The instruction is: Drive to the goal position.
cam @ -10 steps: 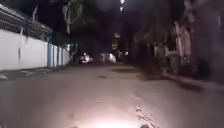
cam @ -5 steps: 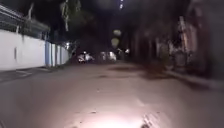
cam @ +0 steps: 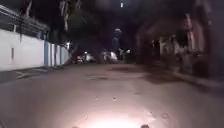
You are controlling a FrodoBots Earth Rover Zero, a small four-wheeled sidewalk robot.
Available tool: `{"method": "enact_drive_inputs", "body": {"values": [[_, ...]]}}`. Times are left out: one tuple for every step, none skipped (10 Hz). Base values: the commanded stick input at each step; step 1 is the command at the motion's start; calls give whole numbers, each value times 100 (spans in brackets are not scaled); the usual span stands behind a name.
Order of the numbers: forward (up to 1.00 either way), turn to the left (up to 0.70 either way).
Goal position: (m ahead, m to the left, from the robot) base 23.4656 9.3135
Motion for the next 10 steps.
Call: {"method": "enact_drive_inputs", "body": {"values": [[70, -35], [70, -35], [70, -35], [70, -35], [70, -35], [70, -35], [70, -35], [70, -25], [70, 0], [70, 0]]}}
